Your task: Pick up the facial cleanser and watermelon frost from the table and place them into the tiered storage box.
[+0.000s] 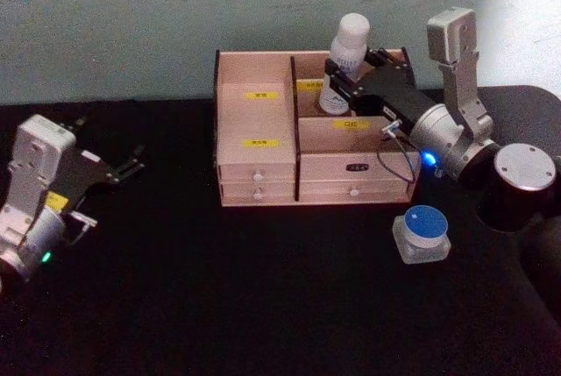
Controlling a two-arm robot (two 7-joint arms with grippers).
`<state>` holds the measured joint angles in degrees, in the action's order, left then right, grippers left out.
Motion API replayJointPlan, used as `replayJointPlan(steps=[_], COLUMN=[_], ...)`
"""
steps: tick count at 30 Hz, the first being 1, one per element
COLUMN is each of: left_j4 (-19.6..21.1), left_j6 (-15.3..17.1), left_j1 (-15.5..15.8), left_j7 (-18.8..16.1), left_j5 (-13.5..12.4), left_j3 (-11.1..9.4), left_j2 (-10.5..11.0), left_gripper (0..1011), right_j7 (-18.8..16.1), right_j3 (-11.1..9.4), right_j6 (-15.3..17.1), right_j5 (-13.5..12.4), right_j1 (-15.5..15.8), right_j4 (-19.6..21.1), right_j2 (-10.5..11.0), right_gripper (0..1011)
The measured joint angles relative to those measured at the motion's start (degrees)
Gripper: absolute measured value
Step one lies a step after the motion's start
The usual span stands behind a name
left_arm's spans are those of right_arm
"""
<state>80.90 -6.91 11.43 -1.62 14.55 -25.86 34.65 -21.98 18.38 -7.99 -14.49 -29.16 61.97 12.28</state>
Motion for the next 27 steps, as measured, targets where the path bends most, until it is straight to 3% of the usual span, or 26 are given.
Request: replayJointPlan(steps=[27], left_j4=[0.0], left_j6=[0.0], left_j1=[0.0], left_j7=[0.0], left_j5=[0.0], left_j3=[0.0], left_j2=[0.0], left_gripper=[1001], right_j7=[-0.4], right_j3=[0.3], right_j6=[1.7], right_j5=[1.7], right_j1=[-2.0], right_j4=[-5.4], right_j2=[-1.5], right_gripper=[596])
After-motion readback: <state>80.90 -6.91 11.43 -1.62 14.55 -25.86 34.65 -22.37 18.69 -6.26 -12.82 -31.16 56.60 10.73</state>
